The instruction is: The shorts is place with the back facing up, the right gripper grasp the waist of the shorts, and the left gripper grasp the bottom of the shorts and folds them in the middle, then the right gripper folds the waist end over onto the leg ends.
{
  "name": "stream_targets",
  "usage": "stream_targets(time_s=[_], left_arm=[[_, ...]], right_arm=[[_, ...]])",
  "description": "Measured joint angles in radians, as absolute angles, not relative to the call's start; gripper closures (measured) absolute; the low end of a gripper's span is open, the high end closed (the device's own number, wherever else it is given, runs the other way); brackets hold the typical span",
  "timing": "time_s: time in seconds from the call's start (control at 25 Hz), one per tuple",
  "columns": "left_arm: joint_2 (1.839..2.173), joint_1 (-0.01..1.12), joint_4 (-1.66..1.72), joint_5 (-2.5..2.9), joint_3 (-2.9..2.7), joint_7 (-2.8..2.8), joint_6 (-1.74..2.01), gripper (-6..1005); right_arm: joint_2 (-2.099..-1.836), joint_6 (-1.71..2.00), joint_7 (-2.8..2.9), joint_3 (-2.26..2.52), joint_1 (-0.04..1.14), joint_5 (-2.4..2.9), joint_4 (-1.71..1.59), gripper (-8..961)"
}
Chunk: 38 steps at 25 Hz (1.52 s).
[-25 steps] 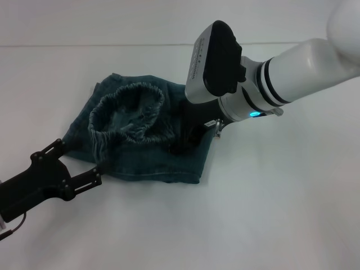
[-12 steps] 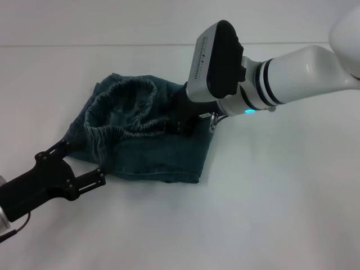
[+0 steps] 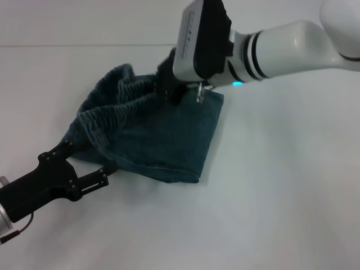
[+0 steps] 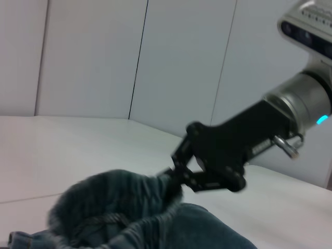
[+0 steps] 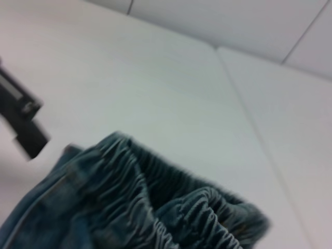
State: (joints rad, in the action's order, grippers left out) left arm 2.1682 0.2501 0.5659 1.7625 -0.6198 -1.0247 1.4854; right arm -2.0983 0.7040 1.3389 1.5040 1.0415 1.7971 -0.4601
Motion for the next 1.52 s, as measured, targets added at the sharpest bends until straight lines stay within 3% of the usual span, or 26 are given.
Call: stream_targets(time_s=[0.24, 0.48, 1.08, 1.36, 1.44, 1.52], left_arm=[[2.168, 0.250, 0.566, 1.762, -0.620, -1.027, 1.484, 108], [2.168, 0.250, 0.566, 1.762, -0.620, -1.028, 1.486, 107], [2.166, 0.257, 0.551, 1.762, -0.620, -1.021, 1.484, 107], [2.163, 0.267, 0.549, 1.767, -0.649, -1.017, 1.496, 106], [2.163, 0.271, 0.549, 1.775, -0.655, -1.019, 1.500, 106], [2.163, 0.272, 0.549, 1.777, -0.654, -1.021, 1.502, 106]], right_arm=[[-2.101, 0.649, 1.216, 1.493, 1.090, 1.689, -0.428, 907], [-2.094, 0.680, 1.238, 1.498, 1.099, 1.684, -0.441, 908], [-2.090, 0.712, 1.321, 1.531, 1.053, 1.700, -0.515, 471], [-2.087, 0.917, 1.506, 1.502, 0.738, 1.699, -0.840, 314], [-2.088, 0.977, 1.546, 1.499, 0.624, 1.692, -0.926, 86], [-2.090, 1.022, 1.566, 1.495, 0.528, 1.682, -0.981, 58]])
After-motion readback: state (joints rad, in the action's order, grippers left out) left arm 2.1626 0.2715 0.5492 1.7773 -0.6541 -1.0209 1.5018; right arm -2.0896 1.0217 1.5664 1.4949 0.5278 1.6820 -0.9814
